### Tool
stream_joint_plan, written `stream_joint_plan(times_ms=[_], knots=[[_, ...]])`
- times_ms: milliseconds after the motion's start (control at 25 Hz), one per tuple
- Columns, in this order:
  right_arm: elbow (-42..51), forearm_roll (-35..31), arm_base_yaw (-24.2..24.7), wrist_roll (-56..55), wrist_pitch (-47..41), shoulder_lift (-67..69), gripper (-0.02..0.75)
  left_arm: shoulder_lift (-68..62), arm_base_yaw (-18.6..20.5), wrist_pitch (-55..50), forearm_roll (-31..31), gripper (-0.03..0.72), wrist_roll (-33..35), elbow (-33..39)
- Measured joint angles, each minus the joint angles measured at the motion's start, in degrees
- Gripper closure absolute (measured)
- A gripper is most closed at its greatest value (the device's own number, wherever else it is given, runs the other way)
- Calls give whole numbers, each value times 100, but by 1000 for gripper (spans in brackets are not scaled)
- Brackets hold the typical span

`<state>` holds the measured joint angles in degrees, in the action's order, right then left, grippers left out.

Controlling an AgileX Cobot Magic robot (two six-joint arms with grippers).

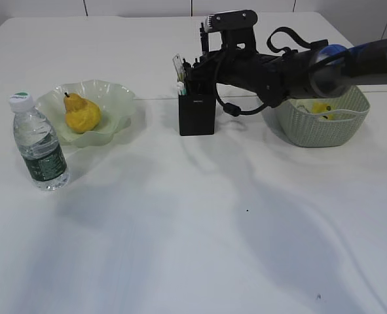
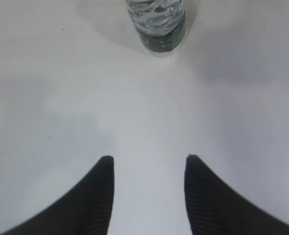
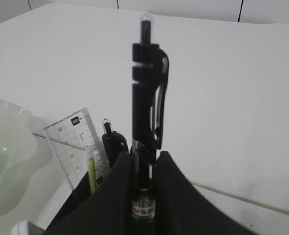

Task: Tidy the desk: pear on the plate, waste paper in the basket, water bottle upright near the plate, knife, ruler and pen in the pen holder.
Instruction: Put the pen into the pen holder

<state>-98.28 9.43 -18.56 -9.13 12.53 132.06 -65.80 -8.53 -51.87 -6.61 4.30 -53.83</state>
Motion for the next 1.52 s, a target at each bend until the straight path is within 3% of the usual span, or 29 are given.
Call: stream_joint_plan(times_ms=[1280,1520], knots=[[-193,376,0,0,-50,315,625,0,0,73,0,360,0,0],[-193,387,0,0,-158,315,562,0,0,73,0,366,0,0]])
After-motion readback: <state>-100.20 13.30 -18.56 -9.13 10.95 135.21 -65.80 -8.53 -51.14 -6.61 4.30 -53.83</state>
